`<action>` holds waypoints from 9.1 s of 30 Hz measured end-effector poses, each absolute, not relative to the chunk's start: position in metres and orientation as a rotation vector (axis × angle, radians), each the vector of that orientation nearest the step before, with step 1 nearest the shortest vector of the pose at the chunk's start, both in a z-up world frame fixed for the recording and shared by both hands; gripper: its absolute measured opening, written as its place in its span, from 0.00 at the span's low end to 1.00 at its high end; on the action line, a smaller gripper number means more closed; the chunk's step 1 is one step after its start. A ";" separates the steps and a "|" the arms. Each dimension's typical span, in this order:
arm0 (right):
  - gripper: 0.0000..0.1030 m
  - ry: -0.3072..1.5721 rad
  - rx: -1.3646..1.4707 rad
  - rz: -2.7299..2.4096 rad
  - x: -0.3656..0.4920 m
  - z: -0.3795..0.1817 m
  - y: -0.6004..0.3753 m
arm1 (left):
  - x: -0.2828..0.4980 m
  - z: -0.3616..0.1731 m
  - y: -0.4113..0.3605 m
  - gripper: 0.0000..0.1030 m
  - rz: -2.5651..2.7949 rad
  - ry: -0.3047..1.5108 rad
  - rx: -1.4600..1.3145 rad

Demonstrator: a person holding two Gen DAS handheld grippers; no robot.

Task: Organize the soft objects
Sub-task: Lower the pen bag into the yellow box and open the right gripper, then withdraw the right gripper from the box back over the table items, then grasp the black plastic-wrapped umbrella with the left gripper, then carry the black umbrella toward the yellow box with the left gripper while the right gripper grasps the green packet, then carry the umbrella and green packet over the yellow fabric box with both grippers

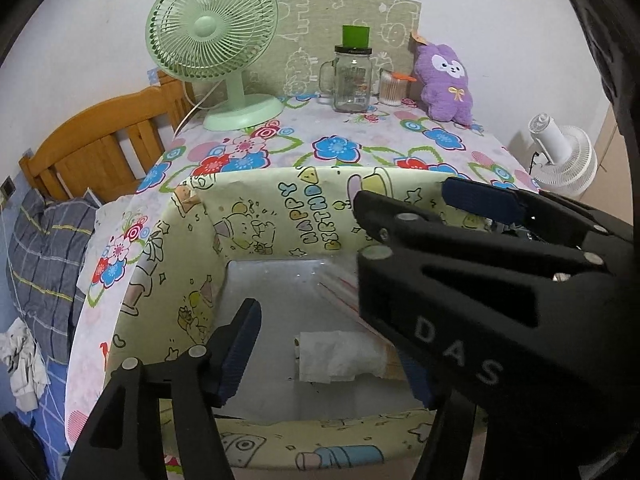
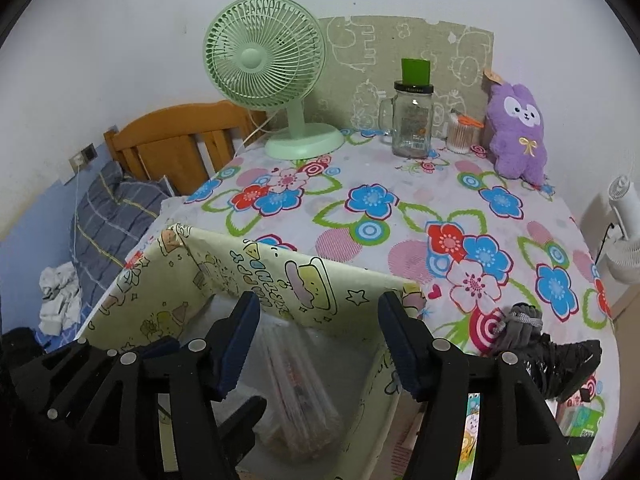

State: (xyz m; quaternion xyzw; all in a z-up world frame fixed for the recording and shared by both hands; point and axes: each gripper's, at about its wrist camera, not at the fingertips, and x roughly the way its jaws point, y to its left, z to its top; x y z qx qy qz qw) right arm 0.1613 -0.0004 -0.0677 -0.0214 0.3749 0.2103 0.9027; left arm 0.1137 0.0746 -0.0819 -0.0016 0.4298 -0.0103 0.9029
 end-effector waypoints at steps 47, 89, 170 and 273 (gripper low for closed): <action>1.00 0.496 -0.082 0.244 0.031 0.030 -0.108 | 0.025 0.007 -0.015 1.00 -0.087 0.585 0.027; 1.00 0.541 0.021 0.082 0.031 -0.043 -0.207 | 0.043 -0.062 -0.110 0.98 -0.227 0.647 0.037; 0.99 0.725 0.102 -0.004 0.106 -0.095 -0.236 | 0.115 -0.104 -0.134 0.43 -0.175 0.739 0.186; 0.48 0.637 0.075 0.082 0.052 0.004 -0.182 | 0.059 -0.010 -0.087 0.42 -0.237 0.643 0.092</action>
